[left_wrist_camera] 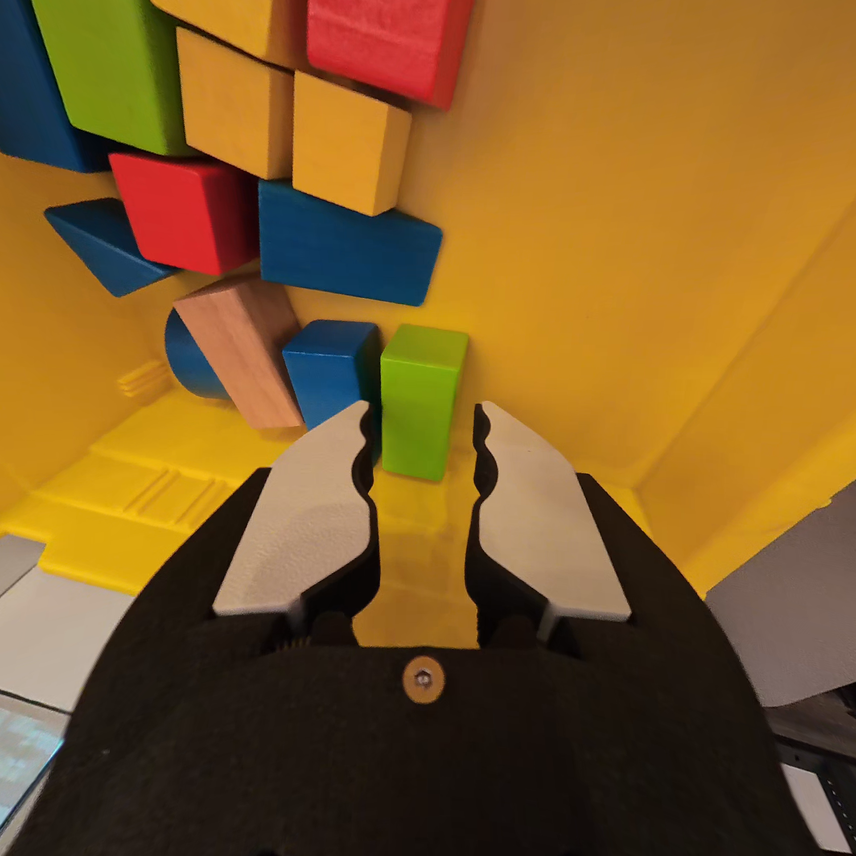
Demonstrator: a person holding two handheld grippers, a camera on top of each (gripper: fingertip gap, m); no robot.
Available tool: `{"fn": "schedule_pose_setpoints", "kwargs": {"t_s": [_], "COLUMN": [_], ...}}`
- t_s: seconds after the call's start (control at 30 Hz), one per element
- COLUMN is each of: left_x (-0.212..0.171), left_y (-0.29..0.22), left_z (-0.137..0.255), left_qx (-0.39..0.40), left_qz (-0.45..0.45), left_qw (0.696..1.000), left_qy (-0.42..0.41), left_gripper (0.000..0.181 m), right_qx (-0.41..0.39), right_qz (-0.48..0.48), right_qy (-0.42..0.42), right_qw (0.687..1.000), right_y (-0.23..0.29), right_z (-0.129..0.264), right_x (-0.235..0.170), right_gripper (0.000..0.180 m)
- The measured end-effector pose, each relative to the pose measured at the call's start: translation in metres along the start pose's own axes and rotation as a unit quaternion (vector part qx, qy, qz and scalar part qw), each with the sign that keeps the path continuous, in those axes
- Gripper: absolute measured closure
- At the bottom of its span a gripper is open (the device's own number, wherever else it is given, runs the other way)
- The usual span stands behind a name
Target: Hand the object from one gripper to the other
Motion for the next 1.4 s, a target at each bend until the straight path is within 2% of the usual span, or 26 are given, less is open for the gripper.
{"fn": "schedule_pose_setpoints", "kwargs": {"t_s": [0.4, 0.53, 0.67, 0.8, 1.0, 1.13, 1.23, 1.3, 1.4], "left_x": [-0.003, 0.004, 0.0, 0.001, -0.001, -0.009, -0.002, 0.015, 0.052], "left_y": [-0.002, -0.011, -0.01, -0.012, -0.007, -0.001, -0.006, -0.012, -0.023], "left_z": [-0.01, -0.006, -0.012, -0.019, -0.003, 0.034, 0.084, 0.122, 0.165], "left_qx": [0.009, -0.017, -0.01, -0.01, -0.014, 0.032, 0.069, 0.07, -0.001], "left_qz": [-0.011, -0.012, -0.014, -0.017, 0.025, 0.064, 0.079, 0.093, 0.109], "left_qw": [0.999, 1.0, 1.0, 0.999, 0.999, 0.992, 0.969, 0.931, 0.849], "left_qy": [0.041, 0.003, 0.024, 0.033, -0.021, -0.107, -0.222, -0.345, -0.517], "left_gripper": [0.142, 0.149, 0.143, 0.146, 0.147, 0.147, 0.147, 0.147, 0.147], "right_qx": [0.01, 0.011, 0.016, 0.018, 0.015, 0.011, 0.009, 0.014, 0.015], "right_qz": [0.006, 0.003, 0.004, 0.007, 0.006, 0.001, -0.025, -0.049, -0.054], "right_qy": [0.005, 0.001, 0.001, 0.003, 0.002, -0.016, -0.061, -0.119, -0.207], "right_qw": [1.0, 1.0, 1.0, 1.0, 1.0, 1.0, 0.998, 0.992, 0.977], "right_y": [0.002, 0.001, 0.002, 0.004, 0.002, 0.001, 0.0, 0.002, 0.013], "right_z": [-0.004, -0.004, -0.005, -0.006, -0.004, -0.003, -0.006, -0.011, -0.014], "right_x": [0.0, 0.0, 0.001, 0.001, 0.0, 0.003, 0.015, 0.032, 0.063], "right_gripper": [0.151, 0.151, 0.151, 0.151, 0.151, 0.151, 0.151, 0.149, 0.136]}}
Point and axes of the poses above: each gripper's, where its closed fingertips meet, z back along the fingers, x out of its top, y = z × x across the jaws, the point moved 10 cm from there along z, back along the fingers, and after that the axes turned 4 degrees about -x, right-handed, at the moved point
